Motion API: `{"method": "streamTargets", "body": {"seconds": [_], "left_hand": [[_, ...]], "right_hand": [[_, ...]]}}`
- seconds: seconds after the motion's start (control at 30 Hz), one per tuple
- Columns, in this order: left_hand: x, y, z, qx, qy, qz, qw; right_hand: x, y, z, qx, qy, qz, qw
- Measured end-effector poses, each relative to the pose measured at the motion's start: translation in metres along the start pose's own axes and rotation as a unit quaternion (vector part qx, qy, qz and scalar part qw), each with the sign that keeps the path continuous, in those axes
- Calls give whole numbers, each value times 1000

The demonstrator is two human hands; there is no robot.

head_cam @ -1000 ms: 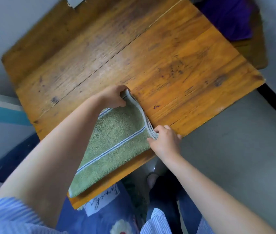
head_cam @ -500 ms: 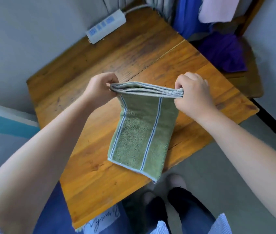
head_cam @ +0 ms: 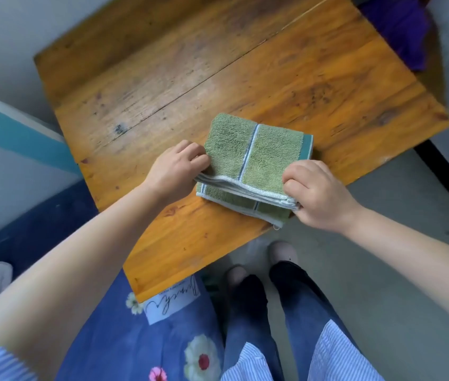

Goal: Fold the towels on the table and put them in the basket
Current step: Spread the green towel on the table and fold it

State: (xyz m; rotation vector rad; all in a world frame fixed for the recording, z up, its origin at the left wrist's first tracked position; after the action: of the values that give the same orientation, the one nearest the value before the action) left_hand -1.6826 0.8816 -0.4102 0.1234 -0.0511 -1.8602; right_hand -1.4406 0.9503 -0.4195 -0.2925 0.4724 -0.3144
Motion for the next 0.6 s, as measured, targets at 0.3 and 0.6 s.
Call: {"method": "streamTargets", "body": {"seconds": [0.3, 0.6], "left_hand": [[16, -4, -26, -33, -3, -21, 999], [46, 7, -47, -27, 18, 50, 998]], "right_hand": [[26, -19, -33, 48, -25, -6, 999], [46, -20, -38, 83, -84, -46, 992]]}}
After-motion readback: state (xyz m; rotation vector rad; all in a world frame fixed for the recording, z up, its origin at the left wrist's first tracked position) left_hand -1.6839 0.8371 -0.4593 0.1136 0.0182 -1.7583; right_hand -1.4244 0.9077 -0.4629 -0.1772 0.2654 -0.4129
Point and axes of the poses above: each hand's wrist, its own x-axis away from the middle knuckle, its own z-axis out of the back of the hand, y = z × x, the point moved 2 cm from there along -x, towards the middle knuckle, and after that the axes turned 1 degree about -x, right-handed, at the moved point
